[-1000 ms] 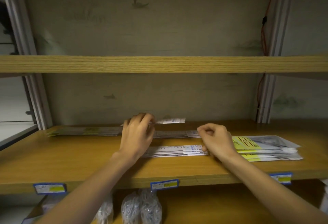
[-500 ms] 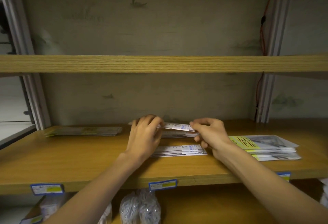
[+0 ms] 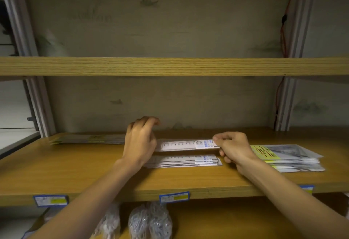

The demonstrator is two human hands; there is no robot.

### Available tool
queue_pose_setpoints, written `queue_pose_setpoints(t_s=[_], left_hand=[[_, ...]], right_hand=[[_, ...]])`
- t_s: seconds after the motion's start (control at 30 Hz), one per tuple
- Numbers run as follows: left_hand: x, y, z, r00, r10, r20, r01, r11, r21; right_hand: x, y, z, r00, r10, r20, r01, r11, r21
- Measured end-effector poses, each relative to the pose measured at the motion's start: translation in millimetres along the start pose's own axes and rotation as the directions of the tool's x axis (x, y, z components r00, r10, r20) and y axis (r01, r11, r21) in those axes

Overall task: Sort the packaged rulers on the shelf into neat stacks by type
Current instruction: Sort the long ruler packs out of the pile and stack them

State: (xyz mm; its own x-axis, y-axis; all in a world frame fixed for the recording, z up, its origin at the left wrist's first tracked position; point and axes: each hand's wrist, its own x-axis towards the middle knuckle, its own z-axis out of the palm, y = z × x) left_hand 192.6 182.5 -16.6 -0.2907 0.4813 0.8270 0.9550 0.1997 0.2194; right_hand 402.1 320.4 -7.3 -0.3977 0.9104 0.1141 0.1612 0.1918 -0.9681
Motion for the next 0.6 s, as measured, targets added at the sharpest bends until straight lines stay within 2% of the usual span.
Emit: queue_pose_setpoints(t_s=[0.1, 0.17, 0.23, 0.3, 0.5, 0.6], left_hand=[[0.1, -2.8, 2.6, 1.000, -0.010, -0.003, 0.010, 1.000, 0.005], [0.3, -3.7, 4.3, 1.000, -0.021, 0.006, 0.021, 1.000, 0.000], [1.0, -4.0, 5.5, 1.000, -0.024, 0.017, 0.025, 1.000, -0.012], [3.5, -4.9, 6.4, 0.999, -0.021, 0.027, 0.022, 0.999, -0.029], [12.3, -4.6, 13.7, 0.999, 0.003, 0.050, 0.000, 0.998, -0.059], [15.9, -2.8, 20.2, 0.995, 0.023, 0.096, -0.014, 0.995, -0.094]], right_hand=[[1.5, 4.7, 1.9, 0.998, -0.056, 0.042, 0.060, 0.995, -0.083], [2.5, 5.7, 2.0, 0.989, -0.134, 0.056, 0.143, 0.969, -0.200], [2.5, 5.1, 1.0, 0.965, -0.246, 0.088, 0.260, 0.871, -0.417], [3.0, 4.7, -0.2, 0.937, -0.323, 0.133, 0.340, 0.760, -0.554], [6.5, 4.9, 1.2, 0.889, -0.434, 0.148, 0.421, 0.644, -0.638], [8.3, -1.7, 6.2, 0.858, -0.510, 0.065, 0.443, 0.668, -0.598]])
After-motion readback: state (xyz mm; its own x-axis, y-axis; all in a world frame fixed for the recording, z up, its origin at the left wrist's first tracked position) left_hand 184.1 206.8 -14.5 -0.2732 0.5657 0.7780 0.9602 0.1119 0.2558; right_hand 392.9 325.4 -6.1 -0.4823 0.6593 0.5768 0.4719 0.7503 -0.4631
